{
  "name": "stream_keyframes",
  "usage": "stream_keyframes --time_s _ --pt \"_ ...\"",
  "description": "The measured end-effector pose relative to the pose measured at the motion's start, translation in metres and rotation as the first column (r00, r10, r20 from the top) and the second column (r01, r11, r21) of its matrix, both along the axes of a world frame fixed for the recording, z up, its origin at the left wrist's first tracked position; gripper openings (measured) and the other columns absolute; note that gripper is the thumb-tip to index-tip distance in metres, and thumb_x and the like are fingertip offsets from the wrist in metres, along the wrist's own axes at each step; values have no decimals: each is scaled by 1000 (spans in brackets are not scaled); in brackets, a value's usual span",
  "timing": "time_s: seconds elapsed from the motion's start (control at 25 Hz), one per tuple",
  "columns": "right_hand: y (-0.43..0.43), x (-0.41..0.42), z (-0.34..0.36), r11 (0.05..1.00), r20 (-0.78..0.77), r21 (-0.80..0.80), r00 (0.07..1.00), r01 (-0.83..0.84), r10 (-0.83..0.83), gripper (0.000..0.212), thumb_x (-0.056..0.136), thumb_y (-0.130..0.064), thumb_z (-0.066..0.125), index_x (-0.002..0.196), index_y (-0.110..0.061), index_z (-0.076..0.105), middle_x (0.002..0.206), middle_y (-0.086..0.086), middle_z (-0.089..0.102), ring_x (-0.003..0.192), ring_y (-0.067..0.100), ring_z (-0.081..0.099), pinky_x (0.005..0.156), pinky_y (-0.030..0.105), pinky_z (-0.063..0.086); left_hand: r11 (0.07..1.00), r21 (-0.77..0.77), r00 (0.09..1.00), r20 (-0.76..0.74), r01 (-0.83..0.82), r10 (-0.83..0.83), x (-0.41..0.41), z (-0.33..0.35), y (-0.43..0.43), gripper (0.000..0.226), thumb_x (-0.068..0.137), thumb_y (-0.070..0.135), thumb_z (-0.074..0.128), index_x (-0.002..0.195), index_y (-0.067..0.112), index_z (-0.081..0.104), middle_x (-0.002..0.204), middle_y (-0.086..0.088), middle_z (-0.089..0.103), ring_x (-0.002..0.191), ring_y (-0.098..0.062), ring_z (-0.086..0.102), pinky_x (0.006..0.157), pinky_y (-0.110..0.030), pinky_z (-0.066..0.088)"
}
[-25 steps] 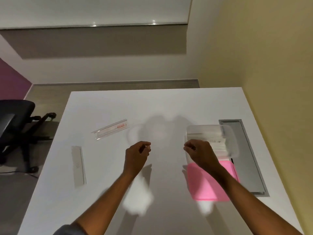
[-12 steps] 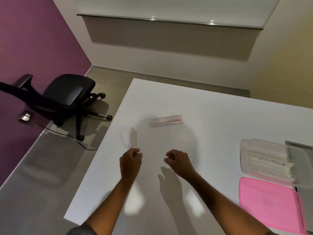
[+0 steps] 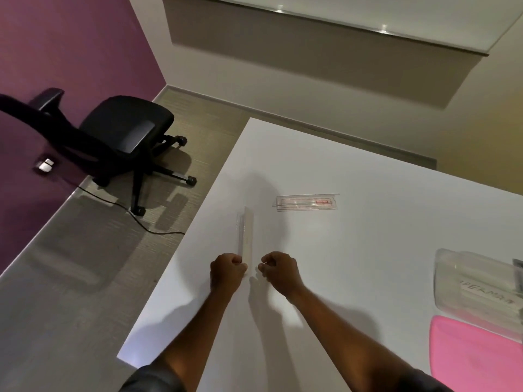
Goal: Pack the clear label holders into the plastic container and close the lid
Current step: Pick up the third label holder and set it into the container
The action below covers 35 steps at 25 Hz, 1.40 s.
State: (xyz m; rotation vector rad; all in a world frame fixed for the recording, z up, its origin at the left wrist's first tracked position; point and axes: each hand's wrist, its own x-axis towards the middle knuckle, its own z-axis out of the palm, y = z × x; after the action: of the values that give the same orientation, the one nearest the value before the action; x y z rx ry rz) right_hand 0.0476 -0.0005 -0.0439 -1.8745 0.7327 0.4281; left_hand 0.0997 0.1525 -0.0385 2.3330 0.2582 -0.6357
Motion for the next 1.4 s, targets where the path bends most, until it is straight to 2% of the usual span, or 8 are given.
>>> stream_keyframes --time_s 0.28,0.52,0.64,0.8,0.96,1.16,1.32,1.4 --pt "7 12 -5 997 -21 40 997 70 -69 26 93 -28 79 114 -13 74 109 5 76 100 24 74 94 38 59 996 -81 999 0 -42 43 0 -2 0 27 94 12 81 119 2 80 113 -13 83 100 -32 81 95 -46 66" --pt "-6 11 6 942 -15 280 982 184 -187 46 90 -38 84 116 -4 69 116 23 77 97 38 74 91 46 61 925 -332 978 -153 -186 141 -10 6 -13 17 95 6 79 111 6 83 105 -8 84 83 -20 84 74 -24 68" --pt "-18 6 15 939 25 280 976 200 -215 42 82 -35 90 114 -12 75 110 9 82 102 32 80 98 52 65 876 -431 969 -204 -216 139 -19 12 -29 25 93 -1 77 118 2 81 115 -13 82 92 -26 84 85 -37 70" --pt "-40 -5 24 960 63 203 976 194 -211 37 73 -40 93 104 -27 77 105 -8 82 100 19 80 90 39 69 848 -497 970 -231 -184 75 -29 16 -44 27 93 2 78 119 4 81 113 -13 83 90 -26 84 85 -36 69" --pt "-73 -25 35 985 87 96 985 141 -150 39 67 -46 93 100 -39 75 100 -18 80 92 10 79 80 27 69 890 -456 987 -147 -16 -58 -24 34 -55 30 94 7 79 123 6 78 105 -2 82 88 -22 83 86 -36 69" --pt "-125 -61 50 999 45 -40 998 35 -34 32 67 -34 93 85 -49 72 89 -29 77 73 -6 73 60 13 54 934 -261 969 82 245 -232 9 67 -80 69 88 20 88 150 17 57 132 -7 73 105 -23 75 89 -34 65" --pt "-162 -93 64 988 19 -120 994 -101 104 40 68 -27 93 90 -52 70 85 -22 77 62 -4 70 56 13 52 800 -87 802 157 593 -577 25 82 -107 115 80 24 95 170 23 22 169 -7 39 144 -28 53 114 -44 53" --pt "-180 -108 71 974 8 -155 986 -164 167 45 69 -28 93 107 -40 72 96 -15 78 68 1 72 58 15 55 652 9 643 154 758 -750 30 86 -120 116 76 28 97 170 22 27 173 -4 35 155 -24 42 123 -41 41"
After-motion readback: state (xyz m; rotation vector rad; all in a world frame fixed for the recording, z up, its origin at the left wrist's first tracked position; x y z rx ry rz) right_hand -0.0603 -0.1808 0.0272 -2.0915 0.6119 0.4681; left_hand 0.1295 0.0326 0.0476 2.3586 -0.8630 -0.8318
